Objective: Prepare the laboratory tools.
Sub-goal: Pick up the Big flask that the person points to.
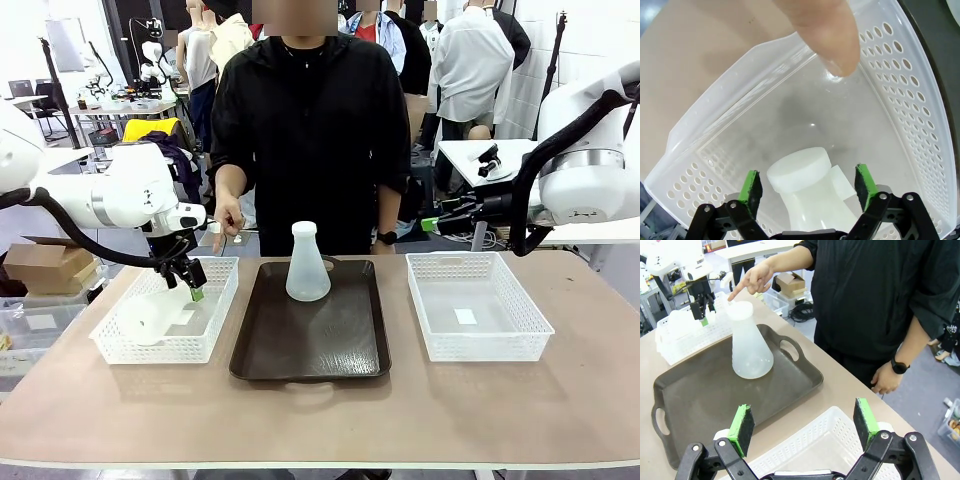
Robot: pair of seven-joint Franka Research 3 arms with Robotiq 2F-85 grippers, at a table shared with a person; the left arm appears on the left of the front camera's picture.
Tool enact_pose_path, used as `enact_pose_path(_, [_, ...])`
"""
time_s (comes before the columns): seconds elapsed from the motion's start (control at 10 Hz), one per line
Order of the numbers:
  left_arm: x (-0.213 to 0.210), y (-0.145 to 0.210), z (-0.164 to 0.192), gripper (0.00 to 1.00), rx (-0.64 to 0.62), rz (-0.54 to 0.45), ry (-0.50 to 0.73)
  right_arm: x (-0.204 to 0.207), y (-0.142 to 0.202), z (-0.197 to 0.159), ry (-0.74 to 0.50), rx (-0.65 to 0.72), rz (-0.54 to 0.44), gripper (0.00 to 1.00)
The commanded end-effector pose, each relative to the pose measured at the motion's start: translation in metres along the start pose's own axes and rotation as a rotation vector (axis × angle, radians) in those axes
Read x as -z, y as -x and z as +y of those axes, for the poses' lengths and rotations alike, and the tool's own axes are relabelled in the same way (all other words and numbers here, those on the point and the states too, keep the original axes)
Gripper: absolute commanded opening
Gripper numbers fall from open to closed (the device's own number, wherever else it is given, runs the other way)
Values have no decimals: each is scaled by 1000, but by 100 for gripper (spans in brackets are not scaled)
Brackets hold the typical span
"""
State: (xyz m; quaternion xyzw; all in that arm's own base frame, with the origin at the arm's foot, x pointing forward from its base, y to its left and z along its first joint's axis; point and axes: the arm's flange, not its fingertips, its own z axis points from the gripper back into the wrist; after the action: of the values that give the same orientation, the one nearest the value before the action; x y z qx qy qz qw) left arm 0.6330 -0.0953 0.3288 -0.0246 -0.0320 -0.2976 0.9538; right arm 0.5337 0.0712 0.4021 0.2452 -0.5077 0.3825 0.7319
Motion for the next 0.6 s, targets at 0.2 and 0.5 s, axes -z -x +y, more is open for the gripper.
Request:
enact_pose_path(0.2, [8,3,-5,41,0,-1,-51,0,-1,-1,0,4,12,100])
enact_pose_path(0.5, [6,3,-7,0,7,-1,-82,0,-1,-1,0,4,12,100])
